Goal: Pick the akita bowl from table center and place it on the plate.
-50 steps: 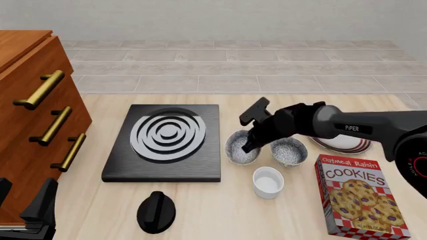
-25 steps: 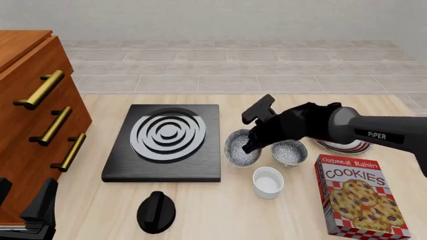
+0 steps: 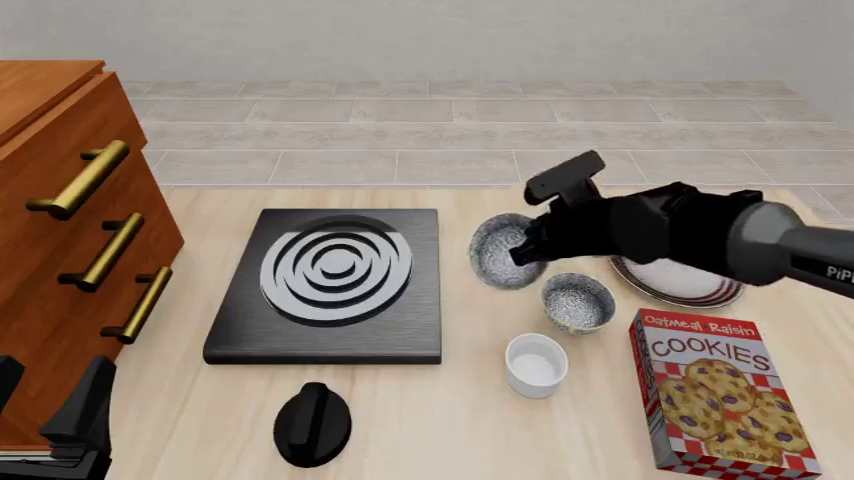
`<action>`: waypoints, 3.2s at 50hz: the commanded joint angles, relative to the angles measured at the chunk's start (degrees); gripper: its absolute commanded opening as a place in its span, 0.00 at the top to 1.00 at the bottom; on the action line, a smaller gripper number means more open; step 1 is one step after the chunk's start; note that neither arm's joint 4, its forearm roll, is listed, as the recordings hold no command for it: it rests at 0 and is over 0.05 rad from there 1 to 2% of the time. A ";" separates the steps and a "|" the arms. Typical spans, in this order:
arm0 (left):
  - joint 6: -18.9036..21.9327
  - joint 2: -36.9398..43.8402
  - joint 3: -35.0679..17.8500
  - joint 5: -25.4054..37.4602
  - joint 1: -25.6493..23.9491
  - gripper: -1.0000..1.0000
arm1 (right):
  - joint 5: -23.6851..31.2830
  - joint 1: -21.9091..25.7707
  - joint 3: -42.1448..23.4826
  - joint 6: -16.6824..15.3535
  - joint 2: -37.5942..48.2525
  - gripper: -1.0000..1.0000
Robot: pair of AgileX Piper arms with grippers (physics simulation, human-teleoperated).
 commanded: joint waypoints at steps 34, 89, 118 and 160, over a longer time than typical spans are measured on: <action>0.00 0.01 0.00 0.00 0.00 0.00 | -6.92 -14.99 7.75 7.13 -12.78 1.00; 0.00 0.03 0.00 0.00 0.00 0.00 | -12.96 -32.94 0.12 3.98 9.95 1.00; 0.00 0.00 0.00 0.00 0.00 0.00 | -15.17 -34.73 -1.05 5.55 15.25 1.00; -0.01 0.00 0.00 0.00 0.01 0.00 | -16.90 -35.07 -0.32 5.96 17.72 0.00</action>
